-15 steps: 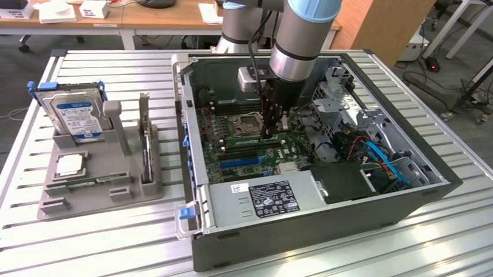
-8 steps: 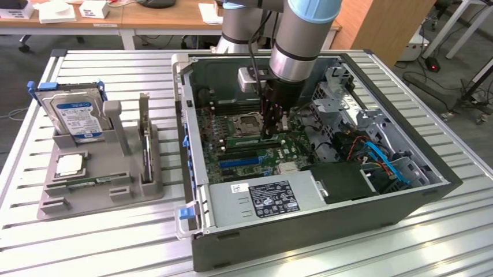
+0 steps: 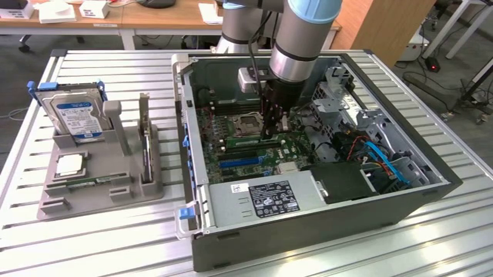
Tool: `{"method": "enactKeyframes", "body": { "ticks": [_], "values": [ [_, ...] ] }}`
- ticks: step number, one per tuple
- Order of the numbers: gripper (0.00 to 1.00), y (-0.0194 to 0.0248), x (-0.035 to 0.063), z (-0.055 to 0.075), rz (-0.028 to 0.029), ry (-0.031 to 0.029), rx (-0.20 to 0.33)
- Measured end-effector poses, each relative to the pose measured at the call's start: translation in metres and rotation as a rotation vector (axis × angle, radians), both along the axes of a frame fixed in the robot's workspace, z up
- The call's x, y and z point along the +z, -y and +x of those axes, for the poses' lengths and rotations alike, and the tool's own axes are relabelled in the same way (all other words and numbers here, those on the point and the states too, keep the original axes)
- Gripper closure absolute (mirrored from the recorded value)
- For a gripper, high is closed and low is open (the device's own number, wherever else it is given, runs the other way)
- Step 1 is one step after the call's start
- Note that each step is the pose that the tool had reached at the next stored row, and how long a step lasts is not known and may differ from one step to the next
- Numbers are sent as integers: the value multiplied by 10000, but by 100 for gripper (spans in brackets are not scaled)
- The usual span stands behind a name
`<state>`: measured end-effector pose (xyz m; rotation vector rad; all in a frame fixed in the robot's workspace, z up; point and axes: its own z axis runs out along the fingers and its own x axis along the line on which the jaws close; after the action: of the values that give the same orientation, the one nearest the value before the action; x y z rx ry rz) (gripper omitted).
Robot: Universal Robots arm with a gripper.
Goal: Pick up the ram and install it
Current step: 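Insert the ram into the slot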
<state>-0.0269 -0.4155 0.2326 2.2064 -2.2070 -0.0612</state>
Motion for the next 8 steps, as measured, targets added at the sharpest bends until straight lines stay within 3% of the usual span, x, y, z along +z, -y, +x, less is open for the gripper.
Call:
{"method": "enactKeyframes", "body": {
  "ticks": [8],
  "values": [
    [89,0,-17,0,0,0,0]
  ]
}}
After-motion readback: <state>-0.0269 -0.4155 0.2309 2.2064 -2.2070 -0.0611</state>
